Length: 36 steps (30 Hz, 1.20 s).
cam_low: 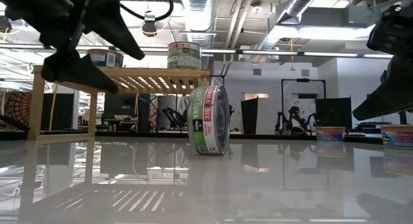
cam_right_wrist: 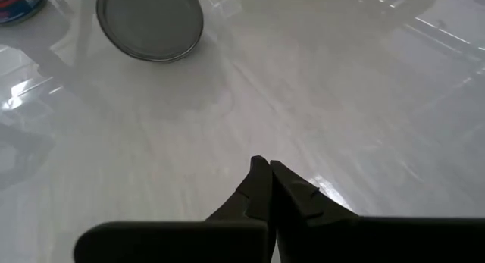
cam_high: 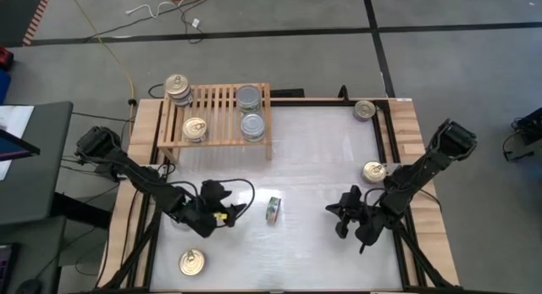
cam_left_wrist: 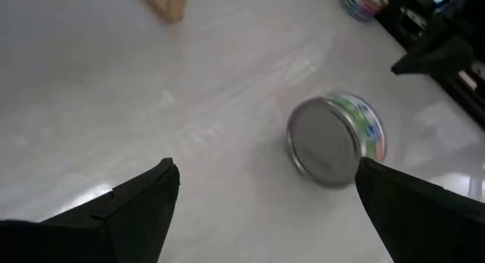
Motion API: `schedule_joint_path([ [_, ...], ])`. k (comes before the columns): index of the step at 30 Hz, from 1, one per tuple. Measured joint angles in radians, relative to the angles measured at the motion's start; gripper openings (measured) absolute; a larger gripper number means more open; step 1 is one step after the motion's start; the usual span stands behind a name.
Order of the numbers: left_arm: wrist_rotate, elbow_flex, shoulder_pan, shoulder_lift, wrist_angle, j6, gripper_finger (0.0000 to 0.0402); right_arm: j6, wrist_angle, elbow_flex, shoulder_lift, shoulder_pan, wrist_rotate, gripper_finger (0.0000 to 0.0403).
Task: Stack canned seafood by type on shelf
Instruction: Put the green tuna can on the shelf
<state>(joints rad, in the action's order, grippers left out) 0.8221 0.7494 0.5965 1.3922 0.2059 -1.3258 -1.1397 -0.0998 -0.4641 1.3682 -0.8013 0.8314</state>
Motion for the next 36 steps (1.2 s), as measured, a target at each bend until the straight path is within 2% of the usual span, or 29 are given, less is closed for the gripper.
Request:
schedule_joint_path([
  [3,-0.005,0.000,-0.017,0.000,0.016,-0.064,0.0385,0.000,0.000,0.000,0.000,0.000,0.000,0.0029],
  [11,-0.019,0.000,-0.024,0.000,0.022,0.070,0.0385,0.000,0.000,0.000,0.000,-0.002,-0.001,0.0029],
  [20,-0.109,0.000,-0.055,0.000,0.021,0.123,0.0386,-0.001,0.000,0.000,0.000,-0.002,-0.002,0.0030],
  [28,-0.079,0.000,-0.055,0.000,0.020,0.255,0.0398,-0.001,0.000,0.000,0.000,-0.002,-0.003,0.0030],
  [33,-0.080,0.000,-0.055,0.000,-0.007,0.188,0.0398,-0.003,0.000,0.000,0.000,-0.002,-0.003,0.0030],
  [36,-0.082,0.000,-0.055,0.001,-0.053,0.207,0.0398,-0.003,0.000,0.000,0.000,-0.002,-0.003,0.0030],
])
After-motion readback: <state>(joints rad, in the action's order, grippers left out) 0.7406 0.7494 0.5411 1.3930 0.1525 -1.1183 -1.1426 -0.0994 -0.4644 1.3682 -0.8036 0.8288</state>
